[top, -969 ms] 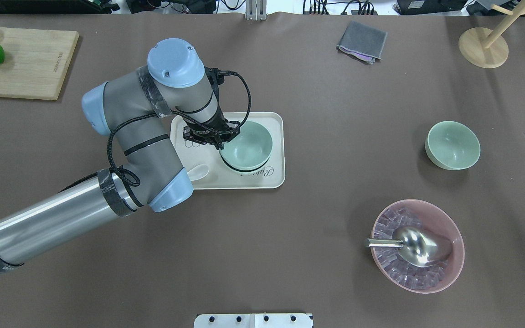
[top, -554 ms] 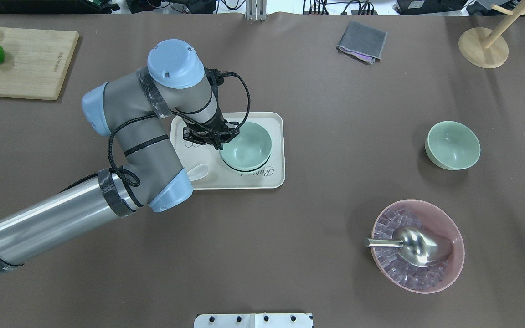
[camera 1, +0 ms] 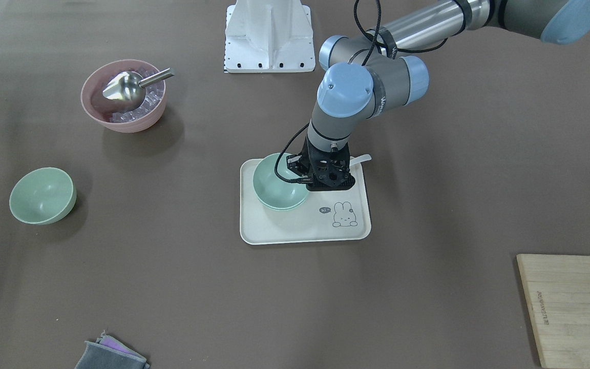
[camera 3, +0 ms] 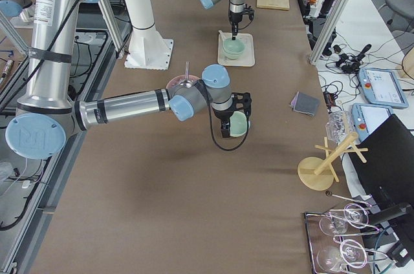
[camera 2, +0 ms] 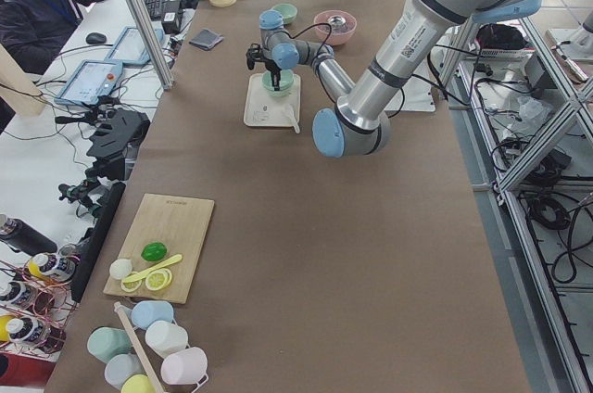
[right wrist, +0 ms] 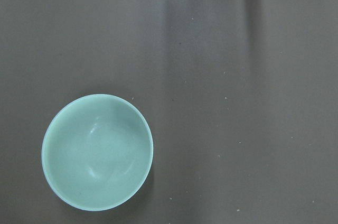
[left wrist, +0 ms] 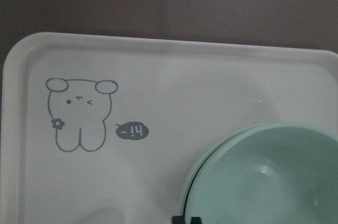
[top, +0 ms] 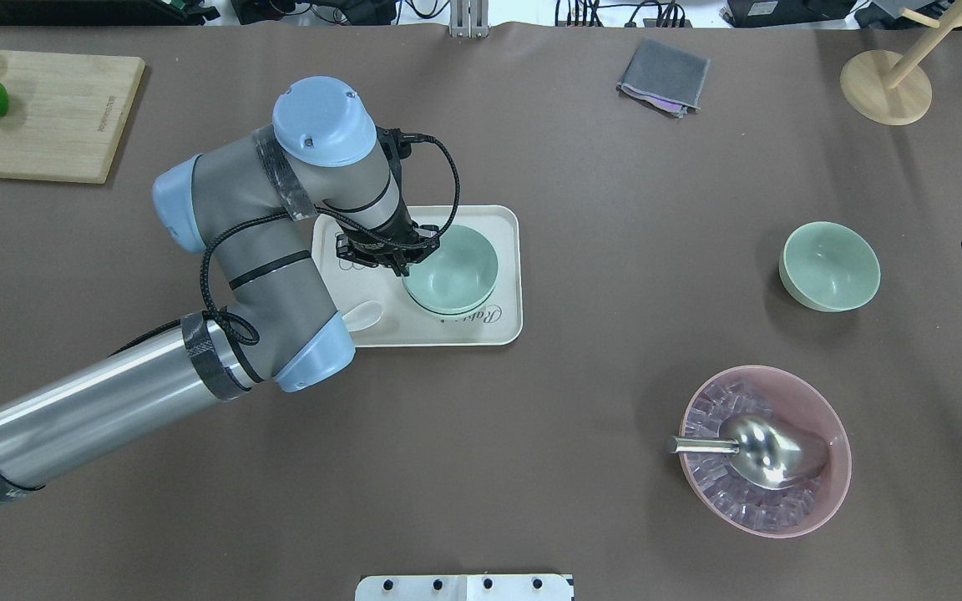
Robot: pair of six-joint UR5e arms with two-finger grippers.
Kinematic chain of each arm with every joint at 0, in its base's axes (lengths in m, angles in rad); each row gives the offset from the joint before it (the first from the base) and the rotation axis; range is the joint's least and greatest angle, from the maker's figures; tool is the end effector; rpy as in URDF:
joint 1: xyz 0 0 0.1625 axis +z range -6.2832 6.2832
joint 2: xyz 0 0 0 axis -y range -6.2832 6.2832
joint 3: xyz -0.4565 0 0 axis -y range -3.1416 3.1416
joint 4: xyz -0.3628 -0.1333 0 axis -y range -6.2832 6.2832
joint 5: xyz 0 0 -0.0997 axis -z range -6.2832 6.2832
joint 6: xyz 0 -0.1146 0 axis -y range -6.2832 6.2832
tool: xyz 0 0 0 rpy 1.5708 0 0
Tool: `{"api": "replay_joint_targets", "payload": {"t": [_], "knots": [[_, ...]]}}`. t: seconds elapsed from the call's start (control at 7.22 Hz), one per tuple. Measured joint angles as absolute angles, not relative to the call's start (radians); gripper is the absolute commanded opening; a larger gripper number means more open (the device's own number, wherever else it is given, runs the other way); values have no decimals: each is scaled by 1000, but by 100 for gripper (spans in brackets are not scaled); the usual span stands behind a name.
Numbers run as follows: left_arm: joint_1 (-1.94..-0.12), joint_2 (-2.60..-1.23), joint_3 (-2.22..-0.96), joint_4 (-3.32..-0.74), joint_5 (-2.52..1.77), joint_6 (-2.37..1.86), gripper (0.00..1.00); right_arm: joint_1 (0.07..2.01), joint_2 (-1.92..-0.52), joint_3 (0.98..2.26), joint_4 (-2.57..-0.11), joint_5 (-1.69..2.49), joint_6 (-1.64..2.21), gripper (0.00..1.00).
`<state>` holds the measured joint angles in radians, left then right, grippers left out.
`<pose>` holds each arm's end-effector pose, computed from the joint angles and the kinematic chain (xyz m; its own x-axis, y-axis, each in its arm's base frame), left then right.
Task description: Stack green bowls together
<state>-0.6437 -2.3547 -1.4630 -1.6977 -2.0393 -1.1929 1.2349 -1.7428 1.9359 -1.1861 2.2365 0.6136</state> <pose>0.5495 -0.5142 0.2580 0.6181 -0.0522 -0.7844 0.0512 0.9983 -0.0260 -0.0763 -0.4083 0.5637 0.6752 -0.0169 0.7375 -0.1378 0.9792 0.1486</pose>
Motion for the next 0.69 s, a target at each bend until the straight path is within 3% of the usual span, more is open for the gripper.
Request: {"api": "replay_joint_targets", "payload": {"t": [0.55,0.69], "knots": [[-639,-2355,-1462,-1702,-2037,-1193,0,1235,-1743,1936,-1186,2237,614,100],[-639,-2355,-1462,-1702,-2037,-1193,17,1235,-1743,1936,-1186,2237,614,100]]}}
